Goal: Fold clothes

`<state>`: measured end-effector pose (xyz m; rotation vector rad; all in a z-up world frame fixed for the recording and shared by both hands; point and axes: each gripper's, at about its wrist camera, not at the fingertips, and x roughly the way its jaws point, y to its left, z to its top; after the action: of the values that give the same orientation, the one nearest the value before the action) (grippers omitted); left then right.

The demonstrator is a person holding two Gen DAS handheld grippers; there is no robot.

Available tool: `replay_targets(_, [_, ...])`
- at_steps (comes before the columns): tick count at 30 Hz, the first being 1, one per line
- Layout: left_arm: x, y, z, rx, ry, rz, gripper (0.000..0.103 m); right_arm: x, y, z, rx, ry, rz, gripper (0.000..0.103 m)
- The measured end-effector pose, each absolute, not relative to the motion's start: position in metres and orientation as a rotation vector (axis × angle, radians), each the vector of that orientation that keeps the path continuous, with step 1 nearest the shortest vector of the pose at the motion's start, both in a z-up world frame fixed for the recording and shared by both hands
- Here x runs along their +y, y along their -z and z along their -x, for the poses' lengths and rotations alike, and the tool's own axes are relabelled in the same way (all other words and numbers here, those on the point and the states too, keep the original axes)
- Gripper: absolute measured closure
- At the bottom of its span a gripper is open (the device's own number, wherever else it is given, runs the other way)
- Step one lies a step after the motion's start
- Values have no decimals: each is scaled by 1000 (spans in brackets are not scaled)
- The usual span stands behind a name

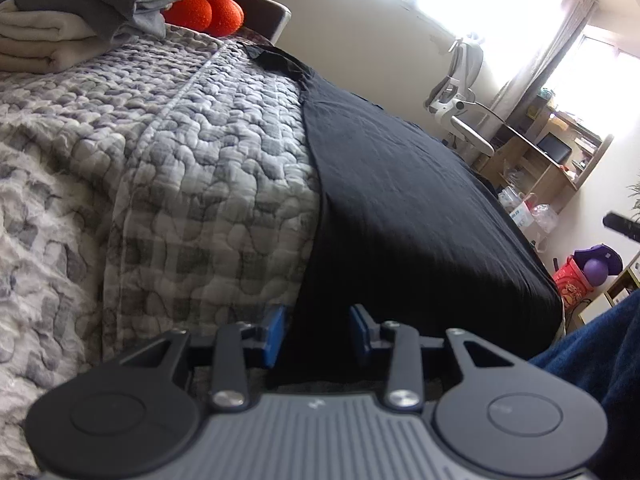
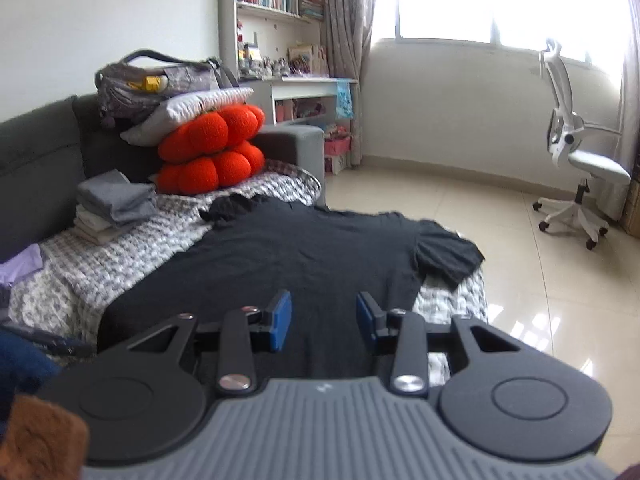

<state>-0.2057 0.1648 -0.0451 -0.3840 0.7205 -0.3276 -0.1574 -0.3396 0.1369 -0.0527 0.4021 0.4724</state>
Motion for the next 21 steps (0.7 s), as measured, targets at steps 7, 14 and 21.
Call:
replay_targets(7, [158, 66, 199, 730, 357, 378, 68, -315, -161, 164, 353, -537, 116, 56])
replay_targets(14, [152, 70, 195, 731, 354, 359, 102, -278, -122, 144, 468, -545, 138, 56])
replay_targets(21, [171, 55, 208, 693, 407, 499, 103, -239, -125, 130, 526, -655, 169, 56])
